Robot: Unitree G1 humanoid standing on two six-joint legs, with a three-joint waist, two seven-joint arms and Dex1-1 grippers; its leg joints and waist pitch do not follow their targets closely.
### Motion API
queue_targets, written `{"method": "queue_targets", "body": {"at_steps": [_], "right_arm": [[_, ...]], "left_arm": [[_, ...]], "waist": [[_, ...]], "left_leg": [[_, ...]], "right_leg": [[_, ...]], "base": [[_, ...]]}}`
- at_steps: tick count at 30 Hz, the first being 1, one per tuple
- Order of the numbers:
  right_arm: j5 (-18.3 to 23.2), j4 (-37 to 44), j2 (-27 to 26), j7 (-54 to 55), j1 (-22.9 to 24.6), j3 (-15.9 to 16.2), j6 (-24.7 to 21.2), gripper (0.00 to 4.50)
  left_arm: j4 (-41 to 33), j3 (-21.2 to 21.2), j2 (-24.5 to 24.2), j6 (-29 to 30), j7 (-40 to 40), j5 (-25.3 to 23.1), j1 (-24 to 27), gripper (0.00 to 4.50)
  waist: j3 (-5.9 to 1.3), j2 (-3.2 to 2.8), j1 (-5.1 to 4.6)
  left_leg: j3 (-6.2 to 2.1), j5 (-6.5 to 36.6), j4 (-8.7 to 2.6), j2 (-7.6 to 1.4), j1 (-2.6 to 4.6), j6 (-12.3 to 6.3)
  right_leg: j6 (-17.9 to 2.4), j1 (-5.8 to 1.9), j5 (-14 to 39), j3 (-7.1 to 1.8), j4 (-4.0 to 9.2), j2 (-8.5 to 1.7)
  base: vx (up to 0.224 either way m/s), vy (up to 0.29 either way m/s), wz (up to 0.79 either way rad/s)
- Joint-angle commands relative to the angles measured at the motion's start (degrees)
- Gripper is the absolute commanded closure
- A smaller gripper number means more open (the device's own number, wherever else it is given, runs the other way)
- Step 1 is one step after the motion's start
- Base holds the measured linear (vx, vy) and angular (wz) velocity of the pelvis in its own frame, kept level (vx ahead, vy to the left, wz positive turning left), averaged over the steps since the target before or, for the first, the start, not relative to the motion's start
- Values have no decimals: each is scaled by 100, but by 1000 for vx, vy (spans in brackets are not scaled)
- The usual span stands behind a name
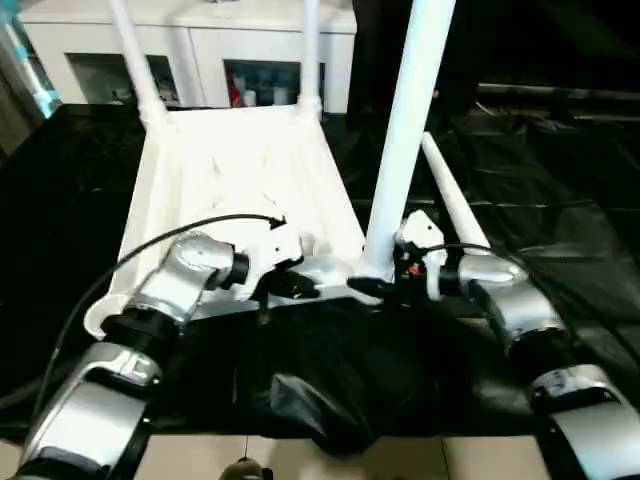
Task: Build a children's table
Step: Rotate leg to tighten
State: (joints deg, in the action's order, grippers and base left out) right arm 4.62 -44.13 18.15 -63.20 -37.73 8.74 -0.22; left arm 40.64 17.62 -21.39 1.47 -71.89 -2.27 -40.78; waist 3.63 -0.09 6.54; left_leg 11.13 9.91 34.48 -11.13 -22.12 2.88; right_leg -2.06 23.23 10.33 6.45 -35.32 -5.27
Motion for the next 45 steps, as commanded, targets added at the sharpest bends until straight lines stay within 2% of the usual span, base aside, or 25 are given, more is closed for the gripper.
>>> {"method": "queue_targets", "body": {"at_steps": [1,3,11,14,15,17,22,23,24,25,26,27,28,29,32,33,37,39,43,45], "right_arm": [[43,204,59,-122,67,73,-88,90],[10,261,97,-245,112,104,-90,99],[88,324,38,-319,190,78,-178,168],[174,369,-44,-147,275,-11,-291,173],[167,279,-129,164,285,-113,-337,176],[122,123,-209,530,260,-210,-362,176],[44,-445,-566,2016,129,-571,-387,177],[87,-639,-754,2691,48,-768,-452,177],[97,-690,-800,2862,23,-814,-465,177],[121,-796,-897,3163,-35,-903,-490,177],[131,-857,-951,3309,-71,-939,-488,177],[154,-1043,-1134,3774,-193,-1051,-474,177],[194,-1214,-1324,4104,-328,-1129,-478,177],[208,-1263,-1383,4178,-370,-1144,-480,177],[112,-1445,-1633,4240,-545,-1013,-352,177],[81,-1476,-1684,4193,-573,-983,-277,121],[158,-1512,-1810,3959,-703,-1110,-116,101],[108,-1512,-1792,3847,-730,-1064,-23,64],[34,-1179,-1524,2877,-584,-752,90,64],[-11,-886,-1282,2170,-407,-493,81,64]], "left_arm": [[-380,79,66,-195,-243,154,-63,450],[-379,54,36,-231,-271,143,-53,450],[-355,36,55,-254,-291,147,-38,450],[-345,37,52,-226,-223,131,-40,450],[-263,11,95,-193,-51,85,-85,450],[-141,-37,172,-144,167,46,-154,450],[254,-240,555,125,1066,-35,-447,450],[414,-270,742,213,1468,-108,-572,450],[454,-277,790,234,1575,-128,-603,450],[540,-304,902,306,1817,-150,-668,450],[584,-320,968,351,1946,-156,-701,450],[707,-366,1181,489,2363,-174,-798,450],[777,-375,1381,592,2652,-191,-856,450],[790,-371,1439,621,2720,-198,-868,450],[783,-273,1667,610,2774,-274,-858,450],[787,-261,1704,593,2769,-287,-855,450],[781,-244,1632,486,2637,-265,-827,450],[757,-241,1568,442,2565,-258,-808,450],[588,-177,1289,227,2035,-235,-657,450],[482,-149,1118,102,1665,-189,-566,450]], "waist": [[-469,-2,-25],[-476,21,-21],[-468,5,-15],[-471,12,-9],[-476,-25,-8],[-467,-6,-38],[-466,-1,-103],[-467,-14,-119],[-467,-18,-157],[-476,0,-188],[-475,-8,-175],[-481,-57,-184],[-494,-27,-196],[-490,-25,-196],[-486,-21,-192],[-492,-24,-196],[-477,-20,-215],[-476,-13,-229],[-483,-4,-272],[-485,-2,-256]], "left_leg": [[-109,995,-380,-296,138,-303],[-105,899,-371,-291,126,-337],[-109,967,-376,-294,132,-305],[-109,924,-375,-290,125,-316],[-115,922,-373,-289,126,-304],[-117,1001,-385,-284,129,-242],[-129,1096,-394,-262,147,-67],[-126,1098,-392,-259,145,-72],[-134,1079,-399,-259,152,-26],[-127,1053,-391,-241,124,-54],[-128,1047,-387,-241,135,-64],[-124,1000,-373,-235,126,-97],[-119,950,-370,-239,130,-114],[-117,926,-371,-232,131,-129],[-113,933,-366,-223,117,-211],[-114,917,-363,-230,118,-251],[-117,1035,-374,-235,118,-294],[-120,1062,-377,-237,119,-288],[-120,957,-365,-232,89,-404],[-112,819,-353,-242,76,-561]], "right_leg": [[-1269,-325,862,-365,368,-418],[-1277,-332,733,-366,354,-418],[-1220,-322,944,-361,384,-421],[-1208,-327,905,-364,379,-423],[-1215,-324,901,-361,373,-427],[-1205,-319,982,-358,391,-419],[-1152,-318,1246,-363,433,-434],[-1151,-318,1216,-367,432,-428],[-1176,-309,1149,-369,430,-420],[-1185,-338,1089,-363,422,-417],[-1180,-329,1083,-364,433,-427],[-1221,-328,975,-371,415,-425],[-1250,-333,846,-371,408,-417],[-1267,-329,813,-368,411,-410],[-1261,-349,794,-356,423,-414],[-1255,-351,742,-357,419,-417],[-1266,-351,851,-354,431,-419],[-1270,-352,891,-353,432,-420],[-1340,-377,657,-352,399,-417],[-1388,-393,413,-345,372,-403]], "base": [[0,0,0],[0,0,0],[0,0,0],[0,0,0],[0,0,0],[0,0,0],[0,0,0],[0,0,0],[0,0,0],[0,0,0],[0,0,0],[0,0,0],[0,0,0],[0,0,0],[0,0,0],[0,0,0],[0,0,0],[0,0,0],[0,0,0],[0,0,0]]}}
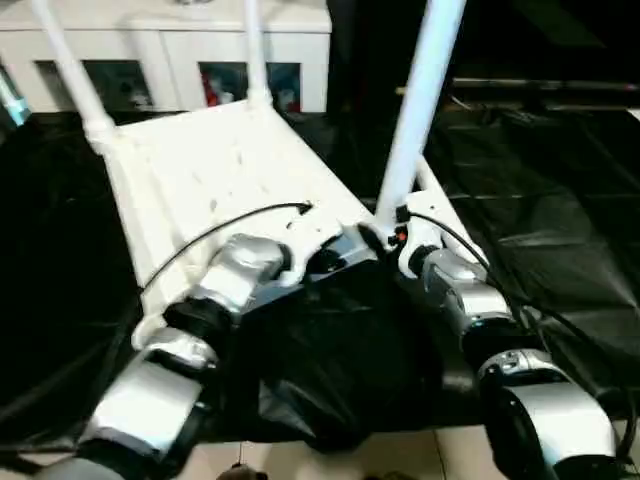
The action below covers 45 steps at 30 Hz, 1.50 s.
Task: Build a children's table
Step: Rotate leg to tighten
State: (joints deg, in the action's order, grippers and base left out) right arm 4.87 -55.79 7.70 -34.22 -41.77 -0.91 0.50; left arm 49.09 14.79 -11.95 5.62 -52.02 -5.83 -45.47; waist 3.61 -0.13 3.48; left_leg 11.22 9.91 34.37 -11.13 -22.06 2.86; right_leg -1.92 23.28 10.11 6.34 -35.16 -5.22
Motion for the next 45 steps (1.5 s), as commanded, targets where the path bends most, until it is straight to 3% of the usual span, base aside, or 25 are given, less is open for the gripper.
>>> {"method": "queue_targets", "body": {"at_steps": [1,4,7,8,9,11,20,21,28,32,34,35,36,37,38,43,44,45], "right_arm": [[-58,410,-126,-1009,79,581,9,64],[-70,934,339,-1926,390,862,-25,64],[-42,1186,647,-2394,524,967,-58,64],[-24,1276,803,-2676,564,961,-78,64],[-20,1287,821,-2708,569,959,-81,64],[46,1407,997,-2997,576,930,-149,64],[136,1678,1097,-3313,657,1021,-373,79],[145,1696,1079,-3352,668,1010,-403,107],[233,1864,1004,-3321,802,1000,-608,159],[212,1725,870,-2927,830,912,-671,165],[0,1185,564,-1728,718,726,-682,171],[-22,1061,483,-1437,682,663,-690,171],[-42,888,365,-1019,628,564,-708,172],[-36,744,262,-683,571,476,-727,172],[-31,635,173,-378,522,406,-729,173],[105,45,-281,942,126,44,-638,173],[151,-133,-451,1280,-31,-34,-617,173],[142,-242,-540,1447,-117,-80,-591,173]], "left_arm": [[-412,151,96,-354,-484,186,-58,450],[-689,222,-251,-549,-1231,327,136,450],[-855,288,-521,-696,-1694,390,264,450],[-944,295,-675,-796,-2012,452,341,450],[-955,295,-692,-808,-2052,461,351,450],[-1141,261,-873,-722,-2460,585,472,450],[-1190,277,-1030,-774,-2616,564,546,450],[-1217,272,-1038,-760,-2635,577,557,450],[-1257,219,-992,-681,-2637,622,568,450],[-1171,156,-876,-588,-2303,566,501,450],[-770,34,-566,-433,-1425,387,256,450],[-687,11,-488,-402,-1237,356,201,450],[-574,-21,-374,-358,-972,315,124,450],[-491,-36,-274,-331,-772,283,62,450],[-417,-45,-182,-297,-584,249,6,450],[-46,-130,360,21,440,146,-304,450],[35,-135,536,104,678,128,-388,450],[109,-146,626,118,793,105,-441,450]], "waist": [[-492,-5,65],[-480,-13,106],[-470,-24,177],[-459,-43,202],[-458,-32,218],[-454,-40,237],[-463,-20,285],[-465,-23,284],[-471,-24,289],[-453,-28,275],[-428,-36,240],[-428,-36,240],[-437,-20,204],[-431,-19,195],[-434,-10,140],[-459,1,99],[-462,-48,92],[-467,-34,89]], "left_leg": [[-116,794,-335,-253,80,-583],[-108,864,-336,-276,95,-616],[-108,1037,-353,-301,127,-500],[-99,1143,-365,-316,164,-417],[-110,1176,-373,-310,134,-365],[-105,1220,-389,-312,158,-277],[-109,1105,-382,-295,140,-237],[-110,1108,-381,-294,139,-236],[-110,1060,-380,-295,139,-244],[-119,1194,-396,-297,146,-154],[-115,1327,-401,-277,165,-63],[-115,1327,-401,-277,165,-63],[-150,1451,-408,-265,179,96],[-155,1472,-421,-267,181,111],[-152,1454,-417,-254,157,113],[-119,1175,-376,-225,133,-81],[-127,1138,-381,-230,138,-77],[-131,1147,-384,-236,153,-52]], "right_leg": [[-1421,-393,386,-331,343,-410],[-1419,-377,500,-327,353,-403],[-1398,-345,758,-344,366,-417],[-1392,-303,872,-357,381,-419],[-1364,-335,927,-354,378,-425],[-1346,-308,957,-363,379,-412],[-1290,-320,949,-366,373,-427],[-1278,-320,981,-364,376,-428],[-1280,-319,902,-363,369,-425],[-1229,-306,1146,-362,397,-427],[-1167,-274,1429,-369,446,-430],[-1167,-274,1429,-369,446,-430],[-1072,-300,1807,-361,482,-464],[-1044,-300,1869,-357,498,-463],[-1028,-305,1802,-364,489,-446],[-1116,-319,1341,-372,462,-431],[-1139,-306,1273,-368,462,-420],[-1178,-314,1242,-360,455,-419]], "base": [[0,0,0],[0,0,0],[0,0,0],[0,0,0],[0,0,0],[0,0,0],[0,0,0],[0,0,0],[0,0,0],[0,0,0],[0,0,0],[0,0,0],[0,0,0],[0,0,0],[0,0,0],[0,0,0],[0,0,0],[0,0,0]]}}
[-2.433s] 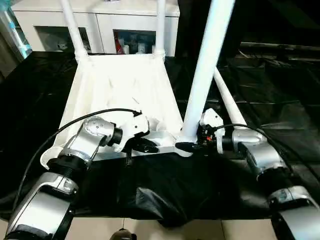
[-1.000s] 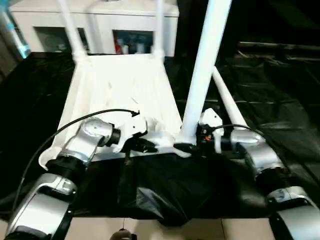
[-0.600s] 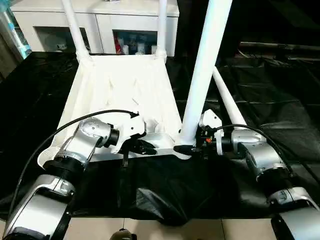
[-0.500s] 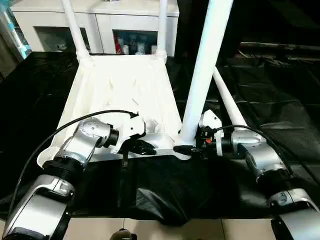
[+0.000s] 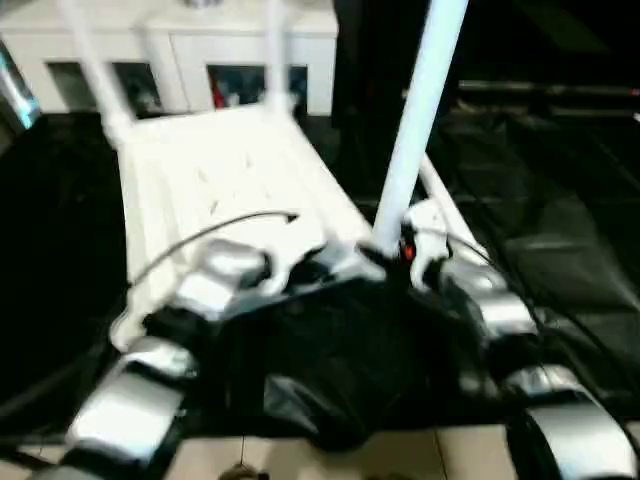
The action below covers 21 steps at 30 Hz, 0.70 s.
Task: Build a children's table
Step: Rotate leg to tighten
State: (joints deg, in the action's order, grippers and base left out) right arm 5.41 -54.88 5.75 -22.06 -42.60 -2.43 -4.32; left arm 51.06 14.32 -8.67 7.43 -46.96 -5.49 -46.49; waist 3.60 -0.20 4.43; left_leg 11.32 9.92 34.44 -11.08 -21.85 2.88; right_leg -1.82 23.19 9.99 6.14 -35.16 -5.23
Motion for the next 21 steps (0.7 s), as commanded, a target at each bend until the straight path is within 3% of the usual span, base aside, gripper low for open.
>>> {"method": "queue_targets", "body": {"at_steps": [1,3,5,10,13,15,16,20,21], "right_arm": [[48,-417,-412,300,-101,76,-65,173],[37,-467,-502,199,-167,87,42,173],[64,-467,-573,7,-208,83,162,103],[61,-367,-537,-504,-200,135,362,71],[37,-233,-382,-976,-113,255,439,71],[27,94,-68,-1828,95,492,499,71],[15,152,1,-2007,136,539,523,71],[-28,473,367,-2707,319,726,546,71],[-27,557,456,-2890,358,755,529,71]], "left_arm": [[-49,-89,341,-93,326,43,-362,450],[-32,-79,375,-143,313,29,-368,450],[-64,-56,361,-209,219,47,-338,450],[-221,19,157,-410,-203,94,-189,450],[-355,67,-8,-550,-573,130,-70,450],[-631,144,-277,-692,-1236,237,139,450],[-690,158,-333,-690,-1367,256,181,450],[-837,262,-634,-855,-1888,267,321,450],[-859,287,-709,-888,-2019,267,347,450]], "waist": [[-467,-29,-10],[-485,-27,-6],[-485,-24,-8],[-473,2,-36],[-472,-5,-63],[-470,-13,-35],[-483,-30,-29],[-471,-53,43],[-457,-53,75]], "left_leg": [[-133,1118,-386,-231,120,-86],[-136,1015,-382,-241,107,-172],[-132,969,-378,-240,100,-231],[-131,1011,-379,-243,89,-341],[-133,1015,-378,-245,75,-371],[-127,963,-369,-270,60,-487],[-112,893,-359,-283,85,-521],[-109,1032,-369,-305,123,-469],[-108,1164,-390,-314,135,-367]], "right_leg": [[-1189,-309,1176,-341,451,-410],[-1250,-331,865,-337,413,-412],[-1295,-335,711,-338,398,-410],[-1327,-350,825,-336,407,-427],[-1363,-360,788,-334,396,-427],[-1398,-379,620,-324,375,-420],[-1452,-344,476,-330,347,-405],[-1475,-321,644,-326,368,-408],[-1430,-302,792,-340,373,-409]], "base": [[0,0,0],[0,0,0],[0,0,0],[0,0,0],[0,0,0],[0,0,0],[0,0,0],[0,0,0],[0,0,0]]}}
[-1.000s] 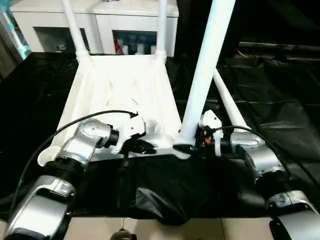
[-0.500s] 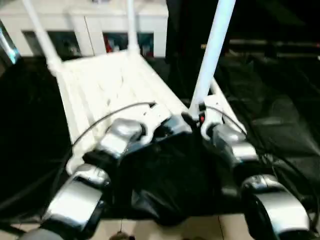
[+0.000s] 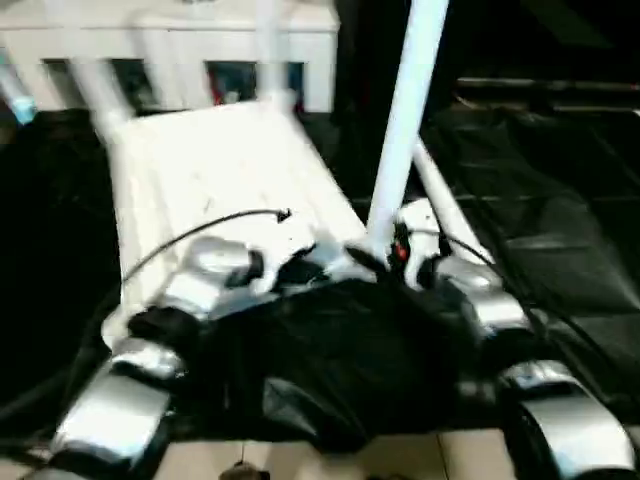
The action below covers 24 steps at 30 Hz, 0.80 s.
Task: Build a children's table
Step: Rotate leg to tighten
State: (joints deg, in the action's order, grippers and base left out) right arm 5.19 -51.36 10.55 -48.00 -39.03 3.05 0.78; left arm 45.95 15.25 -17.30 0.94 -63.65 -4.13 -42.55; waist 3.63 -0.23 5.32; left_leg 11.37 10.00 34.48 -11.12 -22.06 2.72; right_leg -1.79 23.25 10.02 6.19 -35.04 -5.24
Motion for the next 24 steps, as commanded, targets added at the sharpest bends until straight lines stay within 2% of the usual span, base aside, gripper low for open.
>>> {"method": "queue_targets", "body": {"at_steps": [1,4,5,8,11,12,13,15,17,24], "right_arm": [[-7,213,-14,-323,5,207,17,71],[-6,445,217,-840,81,297,-32,71],[11,635,379,-1189,143,384,-84,71],[60,911,611,-1700,226,516,-202,71],[83,965,643,-1785,238,527,-238,71],[107,979,645,-1827,239,511,-256,94],[124,979,645,-1851,238,499,-266,104],[136,978,643,-1875,238,496,-284,108],[141,999,651,-1908,253,512,-309,142],[107,1144,665,-2005,382,575,-427,172]], "left_arm": [[-348,196,145,-244,-369,131,-44,450],[-492,173,-6,-298,-740,261,46,450],[-622,161,-108,-293,-971,341,117,450],[-776,153,-271,-291,-1250,416,208,450],[-780,151,-299,-310,-1282,420,213,450],[-783,145,-303,-313,-1285,419,215,450],[-778,140,-295,-313,-1282,414,212,450],[-778,136,-290,-311,-1283,413,213,450],[-801,136,-290,-301,-1285,416,227,450],[-853,124,-301,-293,-1248,392,278,450]], "waist": [[-455,-45,3],[-461,-21,19],[-470,11,25],[-470,-9,50],[-461,-7,87],[-456,-8,85],[-455,17,84],[-463,11,86],[-468,14,90],[-468,15,93]], "left_leg": [[-112,1218,-399,-307,162,-285],[-123,1184,-403,-301,141,-220],[-119,1131,-399,-300,129,-258],[-106,969,-378,-305,135,-406],[-111,1046,-390,-307,144,-337],[-115,1104,-397,-308,147,-280],[-116,1122,-398,-304,145,-247],[-114,1077,-393,-302,144,-245],[-113,1019,-388,-299,138,-260],[-109,952,-382,-294,136,-305]], "right_leg": [[-1406,-306,893,-350,374,-415],[-1364,-338,940,-352,366,-425],[-1357,-352,866,-353,353,-424],[-1399,-317,660,-359,330,-413],[-1357,-308,923,-358,355,-426],[-1332,-304,1031,-356,366,-427],[-1305,-309,1103,-360,370,-431],[-1294,-307,1068,-363,367,-429],[-1295,-309,1001,-364,359,-428],[-1305,-307,936,-359,355,-425]], "base": [[0,0,0],[0,0,0],[0,0,0],[0,0,0],[0,0,0],[0,0,0],[0,0,0],[0,0,0],[0,0,0],[0,0,0]]}}
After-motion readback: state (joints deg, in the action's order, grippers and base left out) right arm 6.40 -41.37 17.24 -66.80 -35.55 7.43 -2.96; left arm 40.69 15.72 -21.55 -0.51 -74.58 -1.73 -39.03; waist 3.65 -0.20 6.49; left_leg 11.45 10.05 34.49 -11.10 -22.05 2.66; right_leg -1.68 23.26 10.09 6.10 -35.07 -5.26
